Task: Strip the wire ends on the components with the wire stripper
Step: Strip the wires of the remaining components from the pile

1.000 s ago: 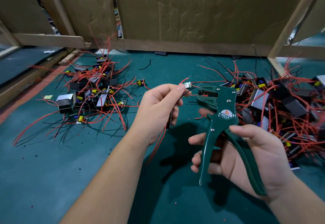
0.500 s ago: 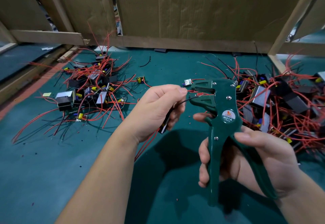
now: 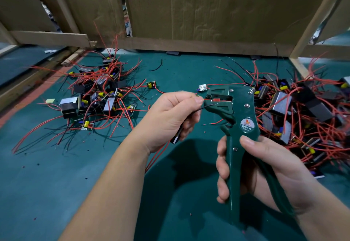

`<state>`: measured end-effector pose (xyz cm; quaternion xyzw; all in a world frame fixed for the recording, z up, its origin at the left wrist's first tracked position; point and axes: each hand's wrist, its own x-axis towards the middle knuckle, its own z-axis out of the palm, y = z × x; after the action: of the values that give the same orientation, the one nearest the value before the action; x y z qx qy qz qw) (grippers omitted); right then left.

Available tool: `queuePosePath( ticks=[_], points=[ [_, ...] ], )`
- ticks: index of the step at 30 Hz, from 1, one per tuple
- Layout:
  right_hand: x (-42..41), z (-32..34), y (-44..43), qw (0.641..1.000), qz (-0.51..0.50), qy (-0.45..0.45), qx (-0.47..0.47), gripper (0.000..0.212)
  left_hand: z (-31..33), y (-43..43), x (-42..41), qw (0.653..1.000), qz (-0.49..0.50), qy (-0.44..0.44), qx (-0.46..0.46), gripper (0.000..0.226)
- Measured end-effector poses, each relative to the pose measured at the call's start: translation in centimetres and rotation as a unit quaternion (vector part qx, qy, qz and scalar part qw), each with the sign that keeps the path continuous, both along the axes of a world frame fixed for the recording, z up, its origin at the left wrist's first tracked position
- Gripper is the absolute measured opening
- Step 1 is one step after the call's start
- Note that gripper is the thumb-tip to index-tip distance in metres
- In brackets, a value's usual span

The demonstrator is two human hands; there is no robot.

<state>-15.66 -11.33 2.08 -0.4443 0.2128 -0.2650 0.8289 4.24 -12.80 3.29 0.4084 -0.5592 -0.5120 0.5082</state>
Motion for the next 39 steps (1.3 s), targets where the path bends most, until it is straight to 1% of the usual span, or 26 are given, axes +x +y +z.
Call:
queuePosePath(
  ticks=[2,11,13,15,17,18,20,23,26,30,34,37,39],
  points=[
    [-0.1,0.1,0.0,1.0,0.003,-0.012,0.007,0.045,0.0,0.0,0.0,1.0,-0.001,0.0,0.0,0.038],
    [0.1,0.3,0.2,0.999,-0.021,0.008,0.024,0.049,0.0,0.0,-0.1,1.0,-0.006,-0.005,0.002,0.039],
    [0.5,0.3,0.5,0.998,-0.045,0.015,0.032,0.051,0.0,0.0,-0.1,1.0,-0.007,-0.006,0.021,0.038],
    [1.2,0.3,0.5,0.995,-0.089,0.015,0.05,0.047,-0.1,0.0,-0.1,0.999,-0.015,-0.019,0.035,0.035],
    [1.5,0.3,0.2,0.99,-0.124,0.019,0.07,0.044,-0.3,0.0,-0.2,0.998,-0.021,-0.051,0.029,0.026],
    [1.5,0.3,0.0,0.989,-0.125,0.016,0.083,0.043,-0.4,0.0,-0.3,0.997,-0.021,-0.065,0.025,0.023],
    [1.2,0.3,-0.3,0.988,-0.109,-0.018,0.11,0.044,-0.6,-0.1,-0.3,0.997,-0.007,-0.071,0.021,0.022],
    [0.5,0.3,-0.7,0.988,-0.096,-0.06,0.103,0.046,-0.5,-0.3,0.1,0.997,0.041,-0.058,0.019,0.018],
    [-0.1,0.3,-1.0,0.99,-0.075,-0.062,0.099,0.056,-0.5,-0.5,0.4,0.995,0.096,-0.034,0.021,0.014],
    [0.1,0.3,-0.9,0.993,-0.036,-0.04,0.106,0.058,-0.5,-0.6,0.4,0.991,0.134,-0.019,0.011,0.012],
    [0.3,0.2,-0.4,0.995,0.007,-0.037,0.093,0.055,-0.2,-0.5,0.4,0.989,0.149,-0.015,-0.002,0.011],
    [0.4,0.3,-0.1,0.995,0.039,-0.055,0.076,0.049,0.0,-0.4,0.3,0.986,0.167,-0.004,-0.015,0.012],
    [0.4,0.3,0.0,0.995,0.042,-0.06,0.068,0.047,0.1,-0.4,0.2,0.985,0.174,0.0,-0.018,0.01]
  ],
)
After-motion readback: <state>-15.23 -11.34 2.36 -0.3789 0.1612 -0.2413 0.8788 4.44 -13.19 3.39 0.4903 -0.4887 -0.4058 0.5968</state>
